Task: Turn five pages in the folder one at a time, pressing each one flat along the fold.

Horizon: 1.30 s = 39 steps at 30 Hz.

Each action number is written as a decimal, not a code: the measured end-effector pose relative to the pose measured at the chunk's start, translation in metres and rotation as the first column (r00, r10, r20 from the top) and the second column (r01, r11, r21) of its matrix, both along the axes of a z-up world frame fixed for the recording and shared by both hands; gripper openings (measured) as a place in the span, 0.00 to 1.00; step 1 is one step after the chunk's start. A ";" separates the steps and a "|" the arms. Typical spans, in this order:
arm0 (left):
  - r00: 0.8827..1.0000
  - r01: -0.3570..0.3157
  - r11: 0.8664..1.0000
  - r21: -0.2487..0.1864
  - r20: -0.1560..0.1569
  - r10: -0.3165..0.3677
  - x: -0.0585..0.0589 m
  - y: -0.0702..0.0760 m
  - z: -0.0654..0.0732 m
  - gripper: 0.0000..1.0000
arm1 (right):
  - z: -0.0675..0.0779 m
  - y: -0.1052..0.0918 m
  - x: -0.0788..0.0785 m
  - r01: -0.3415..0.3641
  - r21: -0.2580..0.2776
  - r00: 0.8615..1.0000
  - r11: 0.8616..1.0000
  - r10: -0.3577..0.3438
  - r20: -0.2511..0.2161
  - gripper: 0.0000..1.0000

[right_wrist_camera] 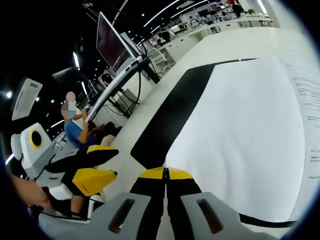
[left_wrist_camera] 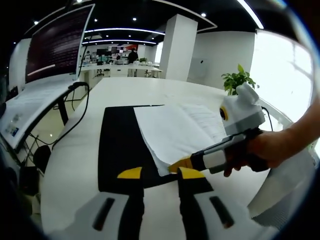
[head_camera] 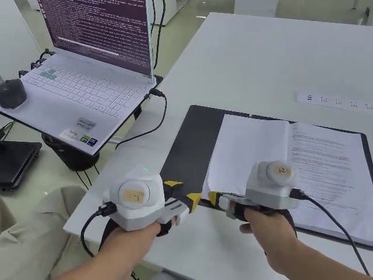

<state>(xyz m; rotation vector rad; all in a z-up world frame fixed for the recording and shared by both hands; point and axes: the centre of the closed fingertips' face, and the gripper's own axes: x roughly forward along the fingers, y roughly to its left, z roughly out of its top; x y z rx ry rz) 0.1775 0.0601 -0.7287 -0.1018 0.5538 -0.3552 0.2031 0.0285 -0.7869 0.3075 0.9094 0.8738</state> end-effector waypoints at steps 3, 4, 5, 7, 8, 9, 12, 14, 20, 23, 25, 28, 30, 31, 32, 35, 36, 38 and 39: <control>1.000 -0.007 1.000 0.004 -0.003 0.007 0.001 0.004 -0.003 0.25 | -0.002 0.004 -0.002 -0.005 0.008 1.000 1.000 0.005 -0.013 0.00; 1.000 -0.008 1.000 0.006 -0.008 0.008 0.001 0.004 -0.004 0.25 | -0.004 0.005 -0.001 -0.004 0.009 1.000 1.000 0.004 -0.013 0.00; 1.000 -0.009 1.000 0.009 -0.011 0.009 0.001 0.004 -0.004 0.25 | -0.003 0.005 0.000 -0.004 0.017 1.000 1.000 0.004 -0.006 0.00; 1.000 -0.013 1.000 0.011 -0.015 0.013 0.001 0.006 -0.006 0.25 | -0.005 0.005 0.000 -0.005 0.024 1.000 1.000 0.005 -0.020 0.00; 1.000 -0.015 1.000 0.010 -0.017 0.015 0.001 0.006 -0.007 0.25 | -0.005 0.005 0.001 -0.008 0.032 1.000 0.999 0.009 -0.017 0.00; 1.000 -0.014 1.000 0.013 -0.019 0.015 0.002 0.006 -0.009 0.25 | -0.004 0.004 0.001 -0.014 0.041 1.000 0.999 0.014 -0.007 0.00; 1.000 -0.009 1.000 0.021 -0.028 0.009 0.005 0.003 -0.013 0.25 | 0.000 -0.001 0.002 -0.012 0.086 1.000 0.996 0.014 -0.021 0.03; 1.000 -0.003 1.000 0.026 -0.030 0.004 0.008 -0.001 -0.014 0.25 | 0.009 -0.004 0.005 -0.001 0.132 1.000 0.991 0.002 -0.011 0.12; 0.999 0.039 0.998 0.045 -0.016 -0.039 0.021 -0.019 -0.015 0.24 | 0.022 -0.036 0.022 0.023 0.156 0.999 0.987 -0.027 0.020 0.14; 0.998 0.057 0.997 0.054 -0.007 -0.057 0.027 -0.031 -0.015 0.25 | 0.028 -0.053 0.032 0.072 0.207 0.997 0.976 -0.071 -0.010 0.16; 0.998 0.064 0.997 0.048 0.001 -0.065 0.030 -0.039 -0.013 0.25 | 0.034 -0.061 0.037 0.101 0.241 0.995 0.965 -0.097 -0.027 0.17; 0.997 0.070 0.996 0.050 0.021 -0.071 0.034 -0.042 -0.010 0.23 | 0.040 -0.070 0.040 0.129 0.277 0.992 0.952 -0.121 -0.046 0.18; 0.995 0.094 0.993 0.071 0.012 -0.095 0.034 -0.044 -0.015 0.22 | 0.038 -0.075 0.044 0.134 0.267 0.991 0.954 -0.131 -0.029 0.14; 0.995 0.103 0.991 0.081 0.005 -0.104 0.036 -0.045 -0.020 0.21 | 0.036 -0.079 0.047 0.144 0.259 0.990 0.955 -0.140 -0.033 0.11; 0.994 0.108 0.990 0.086 0.000 -0.109 0.038 -0.045 -0.022 0.21 | 0.036 -0.082 0.049 0.156 0.262 0.988 0.952 -0.151 -0.039 0.08; 0.992 0.128 0.986 0.111 -0.022 -0.126 0.042 -0.047 -0.034 0.20 | 0.032 -0.091 0.060 0.191 0.256 0.982 0.948 -0.183 -0.056 0.09; 0.990 0.138 0.981 0.133 -0.028 -0.136 0.043 -0.046 -0.039 0.19 | 0.032 -0.093 0.063 0.195 0.257 0.981 0.947 -0.187 -0.054 0.07; 0.989 0.142 0.980 0.139 -0.053 -0.136 0.044 -0.047 -0.048 0.19 | 0.031 -0.099 0.071 0.228 0.260 0.974 0.938 -0.217 -0.073 0.04; 0.989 0.146 0.978 0.148 -0.059 -0.139 0.044 -0.046 -0.051 0.19 | 0.031 -0.101 0.074 0.238 0.262 0.971 0.935 -0.225 -0.078 0.04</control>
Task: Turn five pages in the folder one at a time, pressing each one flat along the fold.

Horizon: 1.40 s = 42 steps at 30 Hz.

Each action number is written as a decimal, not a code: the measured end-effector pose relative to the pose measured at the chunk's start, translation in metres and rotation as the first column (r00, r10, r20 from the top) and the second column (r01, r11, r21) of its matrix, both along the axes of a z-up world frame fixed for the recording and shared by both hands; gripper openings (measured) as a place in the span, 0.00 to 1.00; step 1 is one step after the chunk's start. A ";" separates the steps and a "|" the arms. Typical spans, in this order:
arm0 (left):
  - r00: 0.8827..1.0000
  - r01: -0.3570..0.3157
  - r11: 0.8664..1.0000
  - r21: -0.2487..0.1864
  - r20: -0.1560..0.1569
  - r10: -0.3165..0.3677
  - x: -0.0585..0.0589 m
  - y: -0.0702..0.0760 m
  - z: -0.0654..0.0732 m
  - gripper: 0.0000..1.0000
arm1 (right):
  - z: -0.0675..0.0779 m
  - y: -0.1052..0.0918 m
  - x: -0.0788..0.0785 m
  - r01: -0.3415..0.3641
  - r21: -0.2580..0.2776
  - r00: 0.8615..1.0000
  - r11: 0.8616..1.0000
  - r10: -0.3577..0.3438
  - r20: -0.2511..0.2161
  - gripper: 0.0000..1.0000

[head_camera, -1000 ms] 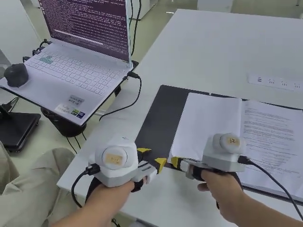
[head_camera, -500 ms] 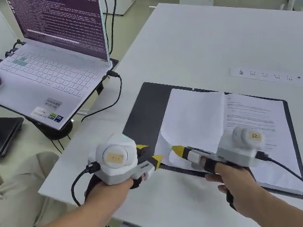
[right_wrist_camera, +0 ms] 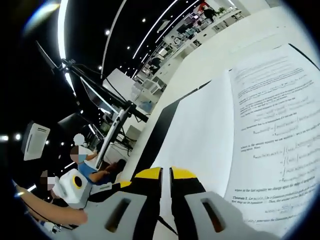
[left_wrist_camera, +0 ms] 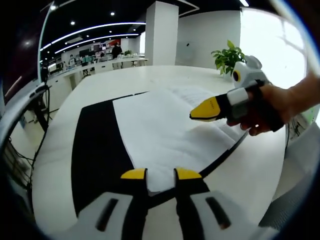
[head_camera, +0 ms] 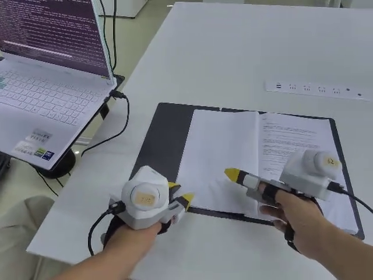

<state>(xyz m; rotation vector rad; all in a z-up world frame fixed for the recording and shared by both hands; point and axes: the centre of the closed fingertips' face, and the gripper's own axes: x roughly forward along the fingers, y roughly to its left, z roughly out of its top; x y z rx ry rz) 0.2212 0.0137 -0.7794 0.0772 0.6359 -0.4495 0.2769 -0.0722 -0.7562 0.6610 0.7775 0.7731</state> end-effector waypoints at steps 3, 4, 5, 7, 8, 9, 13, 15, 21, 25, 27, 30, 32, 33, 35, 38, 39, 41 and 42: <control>1.000 -0.005 1.000 0.020 -0.025 0.005 -0.002 0.002 -0.009 0.19 | 0.000 -0.008 0.012 0.035 0.001 0.999 0.999 -0.035 -0.013 0.00; 1.000 -0.006 1.000 0.020 -0.026 0.007 -0.003 0.002 -0.010 0.19 | 0.000 -0.010 0.017 0.051 0.004 0.999 0.999 -0.051 -0.015 0.00; 1.000 -0.006 1.000 0.027 -0.028 0.007 -0.005 0.002 -0.012 0.18 | 0.000 -0.011 0.021 0.057 0.008 0.998 0.998 -0.057 -0.018 0.00; 1.000 -0.012 0.999 0.033 -0.003 0.012 -0.004 0.003 -0.010 0.17 | 0.001 -0.010 0.022 0.072 0.007 0.997 0.997 -0.072 -0.029 0.00; 1.000 -0.014 0.999 0.035 0.000 0.014 -0.005 0.003 -0.011 0.17 | 0.001 -0.012 0.026 0.082 0.006 0.996 0.997 -0.082 -0.034 0.00; 1.000 -0.008 0.999 0.044 0.014 0.007 -0.005 0.003 -0.011 0.17 | 0.002 -0.014 0.032 0.105 0.015 0.994 0.994 -0.104 -0.045 0.00; 1.000 0.008 0.998 0.057 0.026 -0.010 -0.005 0.003 -0.010 0.17 | 0.000 -0.022 0.048 0.152 0.019 0.984 0.988 -0.150 -0.093 0.00; 0.999 0.010 0.998 0.060 0.031 -0.012 -0.006 0.003 -0.010 0.17 | -0.003 -0.027 0.058 0.193 0.018 0.973 0.981 -0.189 -0.131 0.00; 0.998 0.010 0.998 0.062 0.060 -0.013 -0.007 0.003 -0.010 0.17 | -0.008 -0.035 0.074 0.300 0.104 0.926 0.948 -0.263 -0.271 0.00; 0.998 -0.003 0.998 0.059 0.065 -0.001 -0.007 0.004 -0.011 0.17 | -0.010 -0.038 0.082 0.325 0.109 0.911 0.939 -0.280 -0.303 0.00; 0.998 -0.005 0.998 0.059 0.065 0.001 -0.007 0.004 -0.011 0.17 | -0.010 -0.038 0.088 0.356 0.126 0.894 0.926 -0.298 -0.335 0.00; 0.998 -0.004 0.998 0.061 0.063 0.001 -0.006 0.005 -0.012 0.17 | -0.010 -0.036 0.097 0.379 0.142 0.879 0.914 -0.308 -0.364 0.00; 0.998 -0.003 0.998 0.063 0.064 -0.001 -0.006 0.005 -0.012 0.17 | -0.011 -0.035 0.104 0.395 0.147 0.870 0.907 -0.319 -0.375 0.00; 0.998 -0.004 0.998 0.062 0.064 0.000 -0.006 0.005 -0.012 0.17 | -0.011 -0.035 0.108 0.409 0.151 0.861 0.900 -0.326 -0.389 0.00; 0.998 -0.005 0.998 0.061 0.065 0.001 -0.006 0.005 -0.012 0.17 | -0.012 -0.035 0.115 0.431 0.166 0.848 0.887 -0.335 -0.412 0.00; 0.998 -0.008 0.998 0.061 0.066 0.004 -0.006 0.005 -0.013 0.17 | -0.013 -0.036 0.129 0.460 0.171 0.832 0.872 -0.355 -0.426 0.00; 0.998 -0.010 0.998 0.059 0.066 0.006 -0.006 0.005 -0.013 0.17 | -0.012 -0.037 0.132 0.463 0.170 0.831 0.870 -0.360 -0.424 0.00; 0.998 -0.011 0.998 0.058 0.067 0.007 -0.006 0.005 -0.013 0.17 | -0.012 -0.038 0.143 0.482 0.165 0.822 0.861 -0.378 -0.426 0.00; 0.998 -0.011 0.998 0.057 0.068 0.007 -0.006 0.005 -0.013 0.17 | -0.012 -0.039 0.147 0.493 0.167 0.817 0.854 -0.387 -0.427 0.00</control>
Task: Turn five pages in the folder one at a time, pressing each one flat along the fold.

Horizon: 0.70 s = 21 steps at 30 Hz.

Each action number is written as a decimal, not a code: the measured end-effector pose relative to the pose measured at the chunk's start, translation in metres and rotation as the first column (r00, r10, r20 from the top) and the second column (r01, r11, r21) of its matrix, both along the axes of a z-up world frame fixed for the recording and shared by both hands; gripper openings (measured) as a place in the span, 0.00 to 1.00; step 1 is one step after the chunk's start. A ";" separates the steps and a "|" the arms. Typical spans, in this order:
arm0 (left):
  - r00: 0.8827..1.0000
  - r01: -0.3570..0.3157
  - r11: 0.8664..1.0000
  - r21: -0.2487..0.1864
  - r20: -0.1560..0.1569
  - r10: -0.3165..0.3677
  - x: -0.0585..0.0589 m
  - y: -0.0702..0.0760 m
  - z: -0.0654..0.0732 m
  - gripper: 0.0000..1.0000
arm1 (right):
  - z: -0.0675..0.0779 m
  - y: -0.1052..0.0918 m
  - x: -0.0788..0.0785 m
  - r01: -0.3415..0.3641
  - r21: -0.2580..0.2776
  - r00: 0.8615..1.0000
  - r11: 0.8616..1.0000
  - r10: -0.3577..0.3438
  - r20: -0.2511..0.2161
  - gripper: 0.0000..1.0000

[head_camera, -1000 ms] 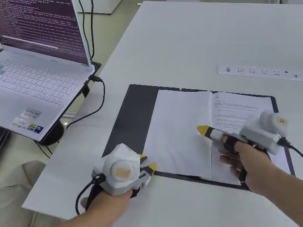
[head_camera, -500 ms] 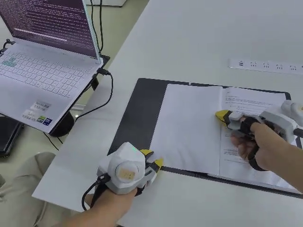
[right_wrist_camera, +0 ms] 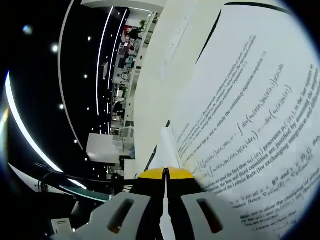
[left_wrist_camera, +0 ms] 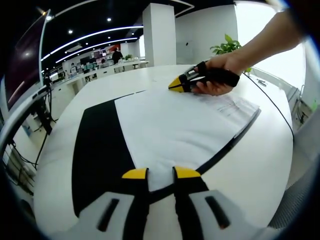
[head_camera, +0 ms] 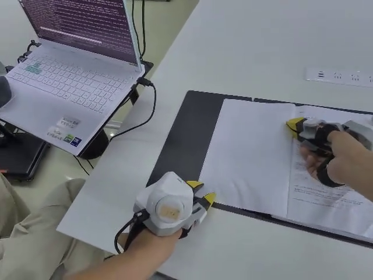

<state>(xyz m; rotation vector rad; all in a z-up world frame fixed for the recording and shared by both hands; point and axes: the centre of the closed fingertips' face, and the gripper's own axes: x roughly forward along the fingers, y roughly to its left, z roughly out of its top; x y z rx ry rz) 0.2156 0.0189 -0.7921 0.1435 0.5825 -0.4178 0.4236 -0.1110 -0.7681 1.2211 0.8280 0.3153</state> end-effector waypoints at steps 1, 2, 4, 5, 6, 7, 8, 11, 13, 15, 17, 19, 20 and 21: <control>1.000 -0.002 1.000 -0.003 0.001 0.002 0.000 0.000 0.000 0.17 | -0.001 -0.002 0.005 0.021 0.001 1.000 1.000 -0.021 -0.008 0.00; 1.000 -0.003 1.000 -0.003 0.002 0.003 0.000 0.000 0.000 0.17 | 0.000 -0.004 0.010 0.050 0.016 0.999 0.999 -0.050 -0.013 0.00; 1.000 -0.005 1.000 -0.003 0.001 0.005 0.000 0.000 0.000 0.17 | -0.001 -0.005 0.015 0.069 0.025 0.997 0.997 -0.069 -0.019 0.00; 1.000 -0.005 1.000 -0.003 0.000 0.005 0.000 0.000 0.000 0.17 | -0.002 -0.007 0.020 0.090 0.034 0.996 0.995 -0.090 -0.025 0.00; 1.000 -0.004 1.000 -0.001 0.000 0.004 0.000 -0.001 0.000 0.17 | -0.002 -0.007 0.023 0.103 0.044 0.994 0.994 -0.101 -0.027 0.00; 1.000 -0.003 1.000 -0.001 0.001 0.003 0.000 -0.001 0.000 0.17 | -0.002 -0.008 0.025 0.113 0.045 0.993 0.993 -0.111 -0.028 0.00; 1.000 -0.003 1.000 -0.001 0.001 0.003 0.000 -0.001 0.000 0.17 | -0.002 -0.008 0.028 0.130 0.049 0.991 0.990 -0.129 -0.025 0.00; 1.000 -0.004 1.000 -0.003 0.003 0.004 0.001 0.000 0.000 0.17 | -0.002 -0.010 0.038 0.170 0.064 0.985 0.983 -0.169 -0.026 0.00; 1.000 -0.007 1.000 -0.004 0.004 0.007 0.001 0.000 0.000 0.17 | -0.003 -0.013 0.045 0.199 0.077 0.980 0.977 -0.197 -0.037 0.00; 1.000 -0.009 1.000 -0.006 0.004 0.009 0.001 0.000 0.000 0.17 | -0.003 -0.015 0.049 0.228 0.086 0.974 0.970 -0.225 -0.043 0.00; 1.000 -0.009 1.000 -0.006 0.006 0.009 0.001 0.000 0.000 0.17 | -0.002 -0.014 0.050 0.232 0.092 0.973 0.968 -0.228 -0.046 0.00; 1.000 -0.011 1.000 -0.007 0.007 0.011 0.001 0.000 0.000 0.17 | -0.001 -0.013 0.049 0.226 0.088 0.974 0.970 -0.223 -0.042 0.00; 1.000 -0.012 1.000 -0.008 0.008 0.012 0.001 0.000 0.000 0.17 | -0.001 -0.012 0.048 0.217 0.091 0.976 0.972 -0.214 -0.040 0.00; 1.000 -0.013 1.000 -0.009 0.008 0.013 0.001 -0.001 0.000 0.17 | 0.000 -0.012 0.047 0.211 0.090 0.977 0.973 -0.208 -0.038 0.00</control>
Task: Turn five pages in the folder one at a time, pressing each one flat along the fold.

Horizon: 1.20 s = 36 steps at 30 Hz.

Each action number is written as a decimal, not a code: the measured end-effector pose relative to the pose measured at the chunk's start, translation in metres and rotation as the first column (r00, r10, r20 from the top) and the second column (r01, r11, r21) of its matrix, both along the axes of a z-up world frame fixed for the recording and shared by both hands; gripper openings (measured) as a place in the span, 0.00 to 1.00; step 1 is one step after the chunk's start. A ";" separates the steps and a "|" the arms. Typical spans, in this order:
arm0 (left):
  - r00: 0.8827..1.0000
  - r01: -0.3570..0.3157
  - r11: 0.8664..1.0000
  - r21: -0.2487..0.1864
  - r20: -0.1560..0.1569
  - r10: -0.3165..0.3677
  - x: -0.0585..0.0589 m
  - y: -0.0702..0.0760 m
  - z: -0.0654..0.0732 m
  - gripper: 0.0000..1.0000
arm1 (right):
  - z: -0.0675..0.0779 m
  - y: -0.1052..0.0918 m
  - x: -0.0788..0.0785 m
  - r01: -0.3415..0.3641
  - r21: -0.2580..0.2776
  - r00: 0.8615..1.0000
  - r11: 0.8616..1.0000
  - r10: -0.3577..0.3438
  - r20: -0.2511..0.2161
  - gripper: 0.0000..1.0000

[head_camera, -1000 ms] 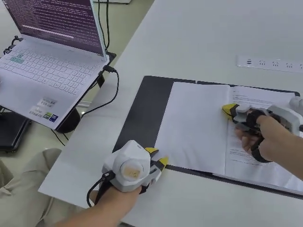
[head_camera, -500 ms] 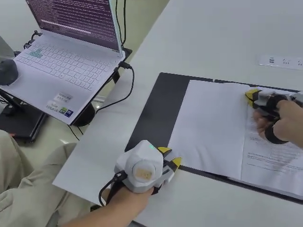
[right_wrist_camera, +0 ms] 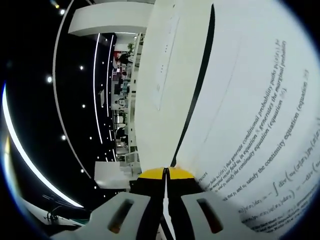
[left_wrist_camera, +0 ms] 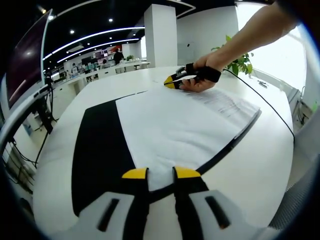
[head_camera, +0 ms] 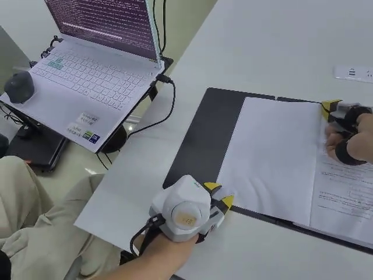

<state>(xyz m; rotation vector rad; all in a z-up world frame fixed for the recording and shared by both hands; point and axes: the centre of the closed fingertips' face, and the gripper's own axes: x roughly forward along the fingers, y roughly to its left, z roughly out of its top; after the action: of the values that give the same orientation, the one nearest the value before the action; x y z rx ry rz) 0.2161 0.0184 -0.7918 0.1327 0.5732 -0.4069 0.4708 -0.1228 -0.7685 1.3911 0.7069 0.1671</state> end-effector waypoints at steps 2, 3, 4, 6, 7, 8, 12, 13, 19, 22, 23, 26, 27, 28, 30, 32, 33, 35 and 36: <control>1.000 0.000 1.000 0.000 0.001 0.000 0.000 0.000 0.000 0.17 | 0.001 0.002 -0.004 -0.024 0.003 1.000 1.000 0.024 -0.001 0.00; 1.000 0.000 1.000 0.000 0.001 0.000 0.000 0.000 0.000 0.17 | 0.000 0.003 -0.006 -0.031 0.004 1.000 1.000 0.031 -0.003 0.00; 1.000 -0.001 1.000 -0.001 0.001 0.001 0.000 0.000 0.000 0.17 | 0.000 0.004 -0.007 -0.040 0.002 0.999 0.999 0.040 -0.002 0.00; 1.000 0.000 1.000 0.000 0.000 0.000 0.000 0.000 0.000 0.17 | 0.001 0.006 -0.012 -0.066 0.006 0.998 0.998 0.066 -0.003 0.00; 1.000 0.000 1.000 0.001 0.000 0.000 0.000 0.000 0.000 0.17 | 0.001 0.007 -0.015 -0.077 0.008 0.997 0.997 0.077 -0.005 0.00; 1.000 0.002 1.000 0.003 0.000 -0.002 0.000 0.000 0.000 0.17 | 0.001 0.008 -0.017 -0.085 0.011 0.996 0.996 0.085 -0.007 0.00; 1.000 0.004 1.000 0.006 -0.002 -0.004 0.000 0.000 0.000 0.17 | 0.001 0.010 -0.028 -0.124 0.011 0.992 0.992 0.124 -0.014 0.00; 1.000 0.004 1.000 0.006 -0.003 -0.004 0.000 0.000 0.000 0.17 | 0.001 0.011 -0.031 -0.139 0.010 0.990 0.990 0.140 -0.015 0.00; 1.000 0.005 1.000 0.008 -0.004 -0.005 0.000 -0.001 0.001 0.17 | -0.001 0.013 -0.051 -0.193 0.012 0.981 0.981 0.194 -0.028 0.00; 1.000 0.006 1.000 0.009 -0.005 -0.006 0.000 0.000 0.000 0.17 | -0.001 0.013 -0.061 -0.212 0.013 0.977 0.977 0.213 -0.033 0.00; 1.000 0.007 1.000 0.010 -0.005 -0.007 0.000 0.000 0.000 0.17 | -0.001 0.013 -0.064 -0.216 0.018 0.976 0.976 0.217 -0.035 0.00; 1.000 0.009 1.000 0.011 -0.010 -0.009 0.000 0.000 0.000 0.17 | 0.000 0.014 -0.076 -0.230 0.032 0.972 0.973 0.231 -0.039 0.00; 1.000 0.010 1.000 0.011 -0.011 -0.010 0.000 0.000 0.000 0.17 | 0.000 0.014 -0.078 -0.232 0.033 0.972 0.972 0.234 -0.039 0.00; 1.000 0.009 1.000 0.011 -0.011 -0.009 0.000 0.000 0.000 0.17 | 0.000 0.015 -0.082 -0.240 0.034 0.970 0.970 0.241 -0.041 0.00; 1.000 0.008 1.000 0.011 -0.012 -0.008 0.000 0.000 0.000 0.17 | 0.000 0.015 -0.086 -0.250 0.036 0.967 0.968 0.251 -0.044 0.00; 1.000 0.007 1.000 0.011 -0.014 -0.007 0.000 0.000 0.000 0.17 | 0.000 0.016 -0.090 -0.254 0.037 0.966 0.967 0.255 -0.046 0.00; 1.000 0.008 1.000 0.012 -0.014 -0.007 0.000 0.000 0.000 0.17 | 0.000 0.016 -0.093 -0.256 0.039 0.965 0.966 0.257 -0.046 0.00; 1.000 0.008 1.000 0.012 -0.017 -0.007 0.000 0.001 -0.001 0.17 | 0.000 0.016 -0.099 -0.262 0.046 0.963 0.964 0.265 -0.050 0.00; 1.000 0.008 1.000 0.014 -0.018 -0.008 0.000 0.000 0.000 0.17 | 0.001 0.016 -0.100 -0.263 0.045 0.963 0.964 0.265 -0.051 0.00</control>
<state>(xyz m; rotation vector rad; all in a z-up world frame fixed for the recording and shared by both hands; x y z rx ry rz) 0.2162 0.0188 -0.7920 0.1447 0.5935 -0.4123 0.3709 -0.1065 -0.7680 1.3378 0.9404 0.3549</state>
